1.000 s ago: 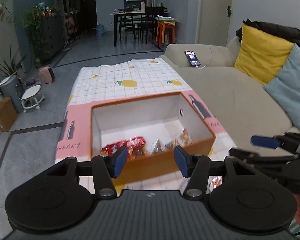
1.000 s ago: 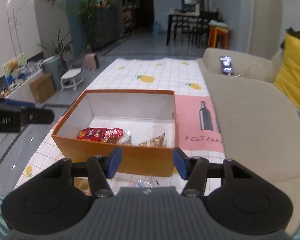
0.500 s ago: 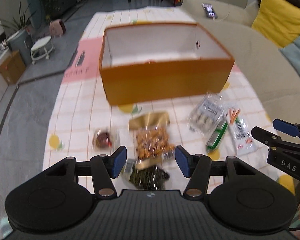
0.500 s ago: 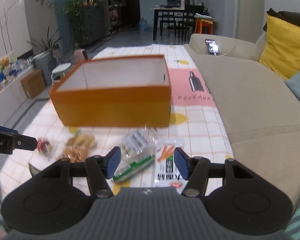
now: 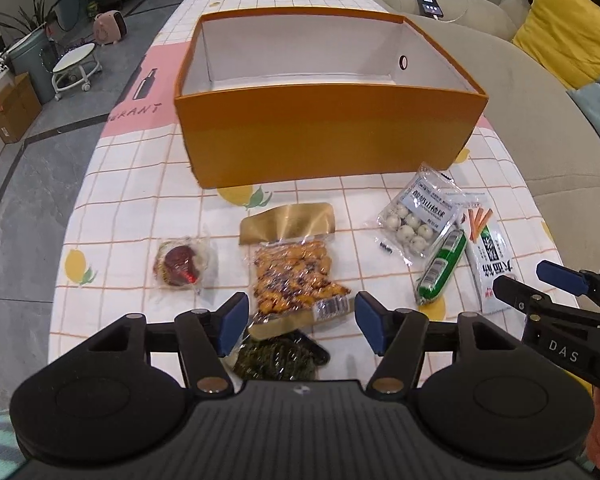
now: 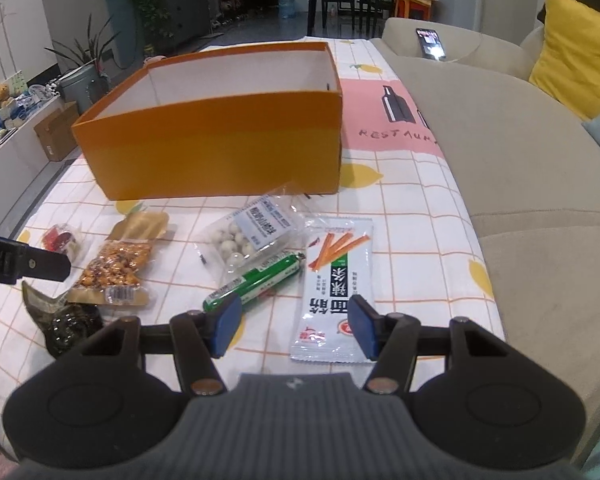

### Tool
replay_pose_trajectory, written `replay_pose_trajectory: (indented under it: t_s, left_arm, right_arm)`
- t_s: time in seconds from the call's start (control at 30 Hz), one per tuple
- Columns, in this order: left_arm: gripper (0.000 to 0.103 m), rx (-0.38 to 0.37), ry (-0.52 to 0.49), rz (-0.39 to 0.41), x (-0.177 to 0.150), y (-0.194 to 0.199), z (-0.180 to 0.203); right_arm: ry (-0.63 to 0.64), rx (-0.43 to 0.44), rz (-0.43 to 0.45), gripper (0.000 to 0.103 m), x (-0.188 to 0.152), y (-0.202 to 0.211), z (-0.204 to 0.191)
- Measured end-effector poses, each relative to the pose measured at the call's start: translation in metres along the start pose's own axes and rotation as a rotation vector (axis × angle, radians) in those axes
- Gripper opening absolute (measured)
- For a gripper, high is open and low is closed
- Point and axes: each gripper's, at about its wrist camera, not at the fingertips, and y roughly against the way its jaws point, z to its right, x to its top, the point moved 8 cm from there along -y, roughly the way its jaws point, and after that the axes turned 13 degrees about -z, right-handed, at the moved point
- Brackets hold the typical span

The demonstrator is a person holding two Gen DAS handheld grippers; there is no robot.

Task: Organize snacks
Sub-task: 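Move both tools back toward the remaining snacks beside the box, then grasp the cashew vacuum pack with the left tool while the right tool grasps the spicy strip packet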

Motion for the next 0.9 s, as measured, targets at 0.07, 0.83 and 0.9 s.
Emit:
replay_pose_trajectory:
  t_s: [0.07, 0.83, 0.9]
  left_arm:
    - [0.074, 0.001, 0.017, -0.008, 0.005, -0.006, 0.000]
    - [0.087, 0.020, 0.160, -0.154, 0.028, -0.080, -0.012]
    - [0.087, 0.013, 0.167, -0.161, 0.028, -0.083, -0.012]
  right_arm:
    - [-0.013, -0.018, -0.002, 0.057, 0.005, -0.004, 0.005]
    - [-0.017, -0.035, -0.104, 0.061, 0.020, -0.074, 0.028]
    - [-0.008, -0.041, -0.096, 0.061, 0.021, -0.075, 0.028]
